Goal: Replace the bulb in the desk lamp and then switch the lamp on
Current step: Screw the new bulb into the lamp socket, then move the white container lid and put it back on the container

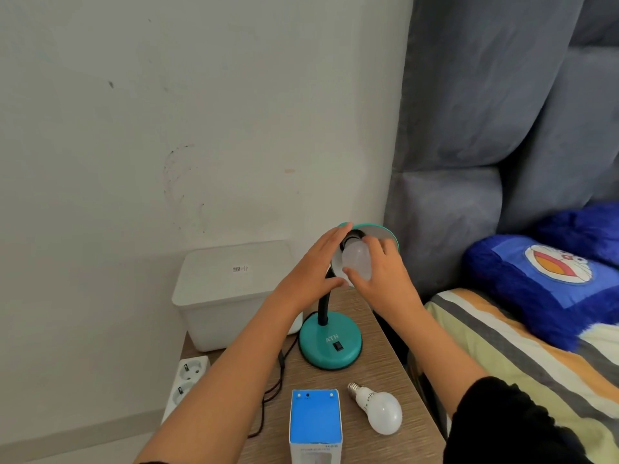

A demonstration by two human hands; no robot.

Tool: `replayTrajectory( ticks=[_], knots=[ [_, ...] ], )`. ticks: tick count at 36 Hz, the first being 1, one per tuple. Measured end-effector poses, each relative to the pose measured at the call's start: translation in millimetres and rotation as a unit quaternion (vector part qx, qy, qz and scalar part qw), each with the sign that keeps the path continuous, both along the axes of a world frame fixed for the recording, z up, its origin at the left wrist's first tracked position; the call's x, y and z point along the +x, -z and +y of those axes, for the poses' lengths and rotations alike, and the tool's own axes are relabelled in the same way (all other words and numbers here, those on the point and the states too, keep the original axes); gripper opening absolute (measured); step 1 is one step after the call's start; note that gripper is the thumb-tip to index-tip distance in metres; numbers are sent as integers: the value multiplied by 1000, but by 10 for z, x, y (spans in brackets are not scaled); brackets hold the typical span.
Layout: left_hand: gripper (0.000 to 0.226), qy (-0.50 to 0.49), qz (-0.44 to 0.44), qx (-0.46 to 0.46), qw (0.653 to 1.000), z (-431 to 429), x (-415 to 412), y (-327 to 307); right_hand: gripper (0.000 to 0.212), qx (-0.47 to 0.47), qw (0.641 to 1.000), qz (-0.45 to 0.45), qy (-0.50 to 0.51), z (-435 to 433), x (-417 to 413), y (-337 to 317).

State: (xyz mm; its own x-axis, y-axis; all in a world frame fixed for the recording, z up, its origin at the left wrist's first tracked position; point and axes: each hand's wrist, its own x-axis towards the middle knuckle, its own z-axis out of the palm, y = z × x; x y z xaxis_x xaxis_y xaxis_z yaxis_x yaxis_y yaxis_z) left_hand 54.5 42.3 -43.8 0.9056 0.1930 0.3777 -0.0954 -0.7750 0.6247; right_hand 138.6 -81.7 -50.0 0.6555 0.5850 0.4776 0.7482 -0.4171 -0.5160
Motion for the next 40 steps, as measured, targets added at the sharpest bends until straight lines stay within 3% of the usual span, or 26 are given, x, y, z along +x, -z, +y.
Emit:
replayTrajectory(
  ticks=[21, 31, 40],
  knots=[
    [94, -1, 8, 46, 999, -23, 30, -5, 58, 133, 979, 147, 45, 62, -109, 11],
    [94, -28, 55, 84, 995, -89, -71, -93, 56, 50, 982, 174, 56, 18, -146, -168],
    [73, -91, 100, 37, 990, 258, -626, -97, 48, 21, 994, 111, -15, 287, -614, -235]
  ],
)
